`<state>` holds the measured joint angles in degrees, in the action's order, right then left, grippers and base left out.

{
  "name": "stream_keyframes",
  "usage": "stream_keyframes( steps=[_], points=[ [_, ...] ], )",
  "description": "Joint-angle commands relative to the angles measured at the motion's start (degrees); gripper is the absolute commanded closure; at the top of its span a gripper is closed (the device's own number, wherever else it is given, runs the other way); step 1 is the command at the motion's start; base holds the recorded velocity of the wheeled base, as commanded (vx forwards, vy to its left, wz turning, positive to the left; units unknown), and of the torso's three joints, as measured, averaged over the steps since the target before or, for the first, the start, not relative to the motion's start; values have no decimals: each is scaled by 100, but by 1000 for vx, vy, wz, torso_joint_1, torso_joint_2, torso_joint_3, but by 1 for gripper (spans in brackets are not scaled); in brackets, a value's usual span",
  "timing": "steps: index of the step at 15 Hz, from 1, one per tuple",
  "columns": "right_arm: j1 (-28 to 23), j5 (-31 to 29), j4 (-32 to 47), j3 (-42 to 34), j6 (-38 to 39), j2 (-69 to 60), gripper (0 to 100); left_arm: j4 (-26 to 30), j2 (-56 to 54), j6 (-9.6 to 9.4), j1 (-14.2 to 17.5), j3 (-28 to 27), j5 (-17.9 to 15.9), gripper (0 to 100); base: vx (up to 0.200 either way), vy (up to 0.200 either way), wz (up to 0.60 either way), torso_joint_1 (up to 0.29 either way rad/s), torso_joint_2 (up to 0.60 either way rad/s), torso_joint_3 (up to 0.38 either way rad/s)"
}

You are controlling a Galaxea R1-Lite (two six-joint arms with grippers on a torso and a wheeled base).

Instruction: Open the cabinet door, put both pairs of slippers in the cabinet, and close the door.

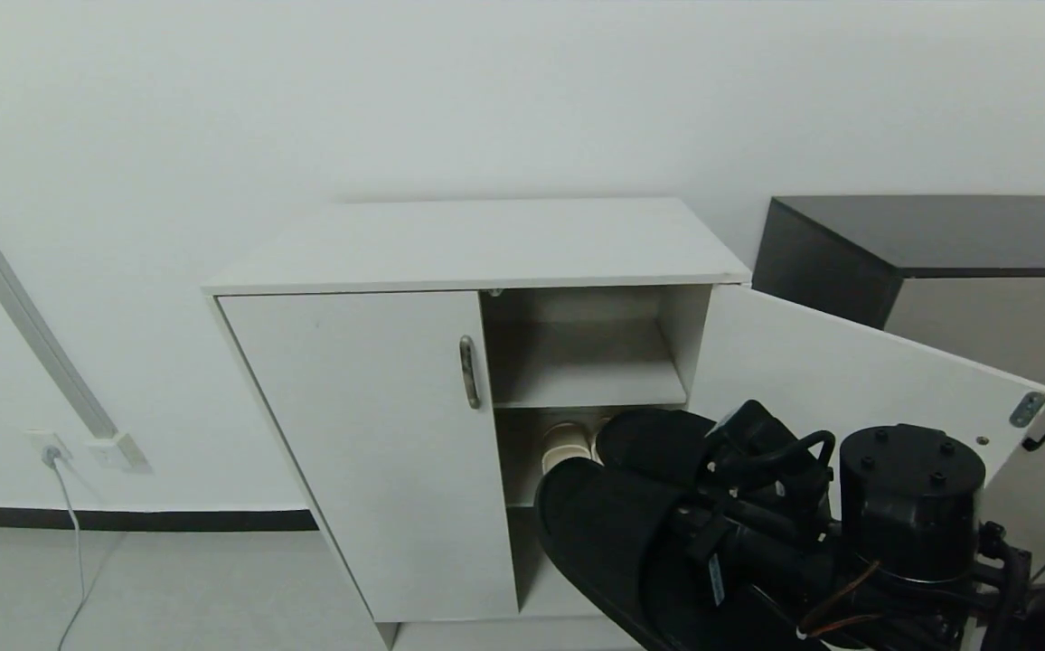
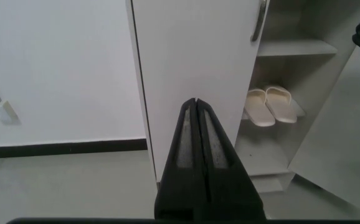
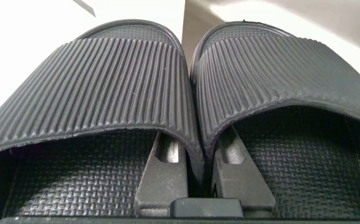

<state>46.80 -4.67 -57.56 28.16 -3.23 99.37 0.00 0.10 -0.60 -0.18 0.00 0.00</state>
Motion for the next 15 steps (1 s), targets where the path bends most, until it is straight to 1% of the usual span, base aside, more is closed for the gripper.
stream_keyframes(
  steps=[1, 7, 12, 13, 15],
  points=[
    [5, 1, -9, -21, -2, 30, 100, 0, -1, -2, 1, 0, 0, 100, 0, 0, 0, -159, 491, 330],
    [5, 1, -9, -30, -2, 48, 100, 9, -1, -2, 1, 0, 0, 100, 0, 0, 0, -121, 466, 343],
    [5, 1, -27, -30, -11, 118, 100, 0, -1, -2, 1, 0, 0, 100, 0, 0, 0, -53, 440, 384],
    [5, 1, -36, -39, -11, 127, 100, 0, -1, -2, 1, 0, 0, 100, 0, 0, 0, -2, 266, 251],
    [5, -8, -36, -21, -11, 127, 100, 0, -1, -2, 1, 0, 0, 100, 0, 0, 0, 0, 0, 0]
  ],
)
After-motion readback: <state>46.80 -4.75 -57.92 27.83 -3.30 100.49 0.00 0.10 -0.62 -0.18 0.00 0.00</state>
